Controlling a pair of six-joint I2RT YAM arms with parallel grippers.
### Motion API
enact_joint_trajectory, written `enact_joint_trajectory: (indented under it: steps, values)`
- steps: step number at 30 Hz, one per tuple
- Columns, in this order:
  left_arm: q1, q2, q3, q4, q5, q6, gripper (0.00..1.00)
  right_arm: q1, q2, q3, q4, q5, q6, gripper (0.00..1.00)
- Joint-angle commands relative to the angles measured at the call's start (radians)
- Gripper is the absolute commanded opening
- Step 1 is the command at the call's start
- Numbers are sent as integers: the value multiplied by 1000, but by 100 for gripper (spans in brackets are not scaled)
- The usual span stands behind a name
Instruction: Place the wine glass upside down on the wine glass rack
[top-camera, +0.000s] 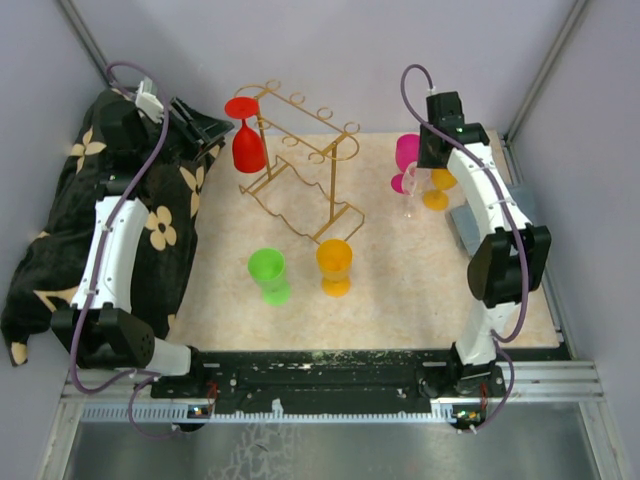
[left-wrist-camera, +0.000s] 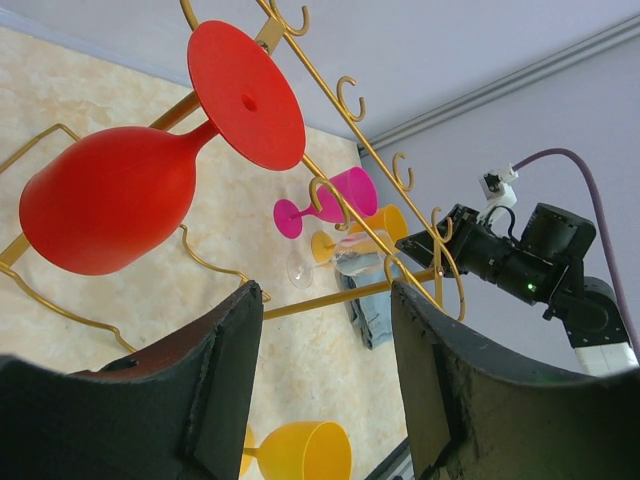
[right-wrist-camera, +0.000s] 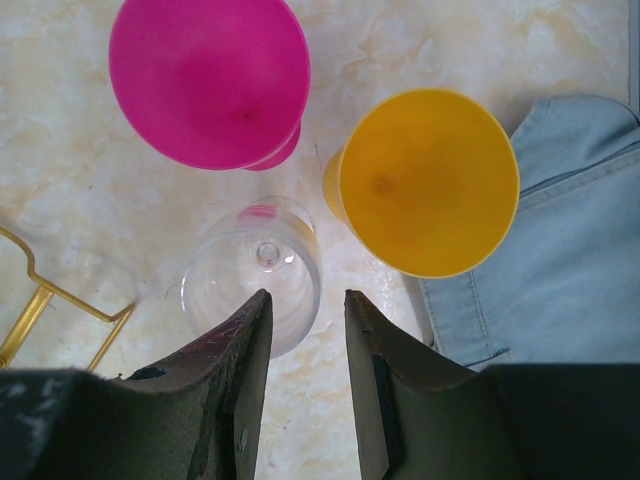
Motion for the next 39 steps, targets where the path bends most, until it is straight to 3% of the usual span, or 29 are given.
enact_joint_trajectory:
  steps: [1, 20, 37, 39]
  values:
    - [6, -35, 4, 7, -3, 14, 60, -11, 11, 14, 20, 8, -7, 36]
    - [10, -46, -16, 21, 9, 0, 61, -15, 87, 0, 26, -17, -5, 32]
    - [14, -51, -20, 28, 11, -10, 61, -15, 104, -7, 29, -3, -2, 15]
    - [15, -52, -21, 28, 12, -10, 61, -15, 106, -9, 28, -1, -2, 4]
